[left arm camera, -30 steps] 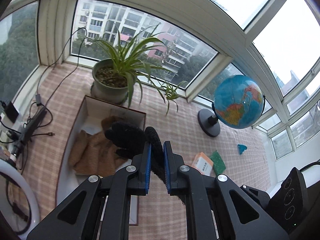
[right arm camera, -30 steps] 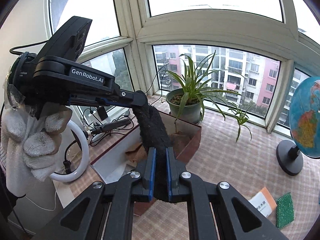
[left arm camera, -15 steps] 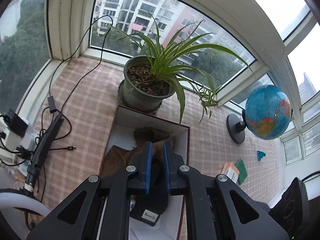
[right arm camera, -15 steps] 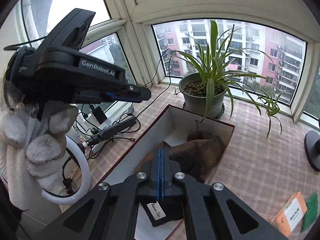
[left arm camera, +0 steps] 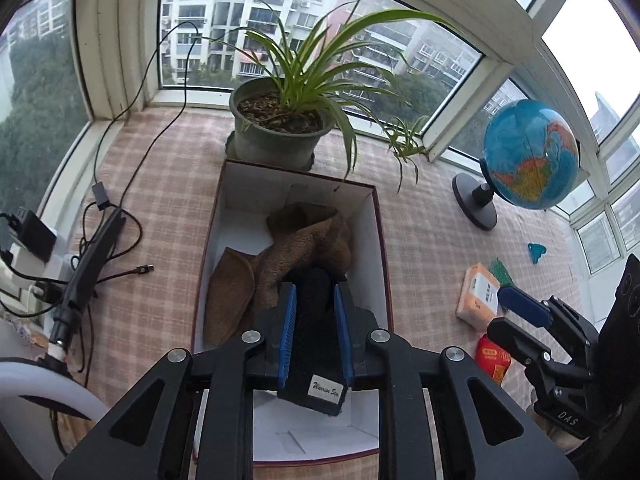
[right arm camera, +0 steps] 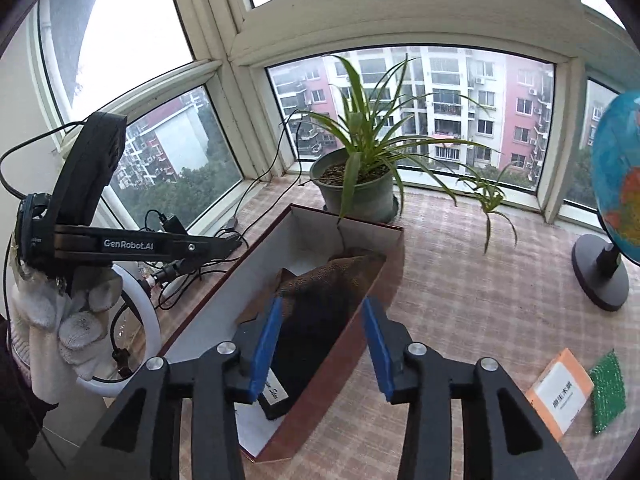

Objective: Organize soft objects
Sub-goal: 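Open the right tool to drop the glove into the box, then move the left tool to the red pouch and grasp it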

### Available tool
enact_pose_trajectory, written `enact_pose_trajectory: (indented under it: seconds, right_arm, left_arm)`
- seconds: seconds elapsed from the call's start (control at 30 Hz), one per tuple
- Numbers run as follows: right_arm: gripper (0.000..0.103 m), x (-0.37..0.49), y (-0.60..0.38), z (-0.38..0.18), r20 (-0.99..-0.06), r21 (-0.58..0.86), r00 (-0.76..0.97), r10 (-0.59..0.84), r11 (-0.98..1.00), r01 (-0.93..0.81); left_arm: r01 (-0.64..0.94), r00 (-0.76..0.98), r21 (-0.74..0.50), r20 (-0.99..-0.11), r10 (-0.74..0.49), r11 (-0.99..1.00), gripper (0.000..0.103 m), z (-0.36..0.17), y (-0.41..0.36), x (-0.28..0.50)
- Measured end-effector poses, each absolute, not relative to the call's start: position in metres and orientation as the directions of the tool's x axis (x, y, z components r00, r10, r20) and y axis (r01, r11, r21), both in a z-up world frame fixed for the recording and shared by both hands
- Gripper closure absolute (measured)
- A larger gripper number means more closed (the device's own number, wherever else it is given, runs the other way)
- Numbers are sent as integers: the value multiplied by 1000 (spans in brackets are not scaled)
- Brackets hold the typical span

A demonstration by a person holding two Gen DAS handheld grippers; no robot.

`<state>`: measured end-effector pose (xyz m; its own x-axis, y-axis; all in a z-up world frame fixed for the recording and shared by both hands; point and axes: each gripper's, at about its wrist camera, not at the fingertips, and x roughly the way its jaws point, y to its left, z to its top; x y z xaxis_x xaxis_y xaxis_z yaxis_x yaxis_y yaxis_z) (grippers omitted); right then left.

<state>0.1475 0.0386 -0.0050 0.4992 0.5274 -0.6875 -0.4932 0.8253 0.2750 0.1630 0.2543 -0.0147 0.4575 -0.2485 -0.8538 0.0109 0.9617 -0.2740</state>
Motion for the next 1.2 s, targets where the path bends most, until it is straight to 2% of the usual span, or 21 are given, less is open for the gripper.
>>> enact_pose_trajectory:
  seconds: [0.1,0.23,0.3,0.4,0.5,0.63,0.8,0.97,1.2]
  right_arm:
    - [63,136,14,-10,-695,266,517,500,846,-461]
    - [55,124,-22,-17,-691,303,527,495,860,-411]
    - [54,118,-47,-19,-680,334,539,497,865,-375]
    - [52,110,-83,-22,-668,363,563,486,874,-324]
    - [51,100,-125,-27,-657,388,585,476,878,-279]
    - [28,86,-185,-36,-659,404,608,442,890,-209]
    - [27,76,-253,-54,-699,403,596,395,906,-129]
    - [27,69,-306,-75,-716,456,565,411,887,-68]
    - [27,70,-355,-91,-743,441,537,400,896,-58]
  left_arm:
    - [38,467,-256,-850,-243,966,85,-14,238,152]
    - [62,472,-253,-845,-252,965,85,-16,213,138]
    - [78,474,-233,-847,-242,969,84,-18,197,130]
    - [93,469,-249,-843,-263,964,74,-23,176,116]
    - [93,471,-261,-838,-274,961,73,-29,154,104]
    - [93,456,-288,-839,-298,953,72,-42,124,88]
    - [99,423,-314,-846,-326,944,60,-58,81,75]
    - [103,390,-345,-849,-357,933,59,-71,41,69]
    - [102,354,-379,-850,-390,920,59,-86,-18,71]
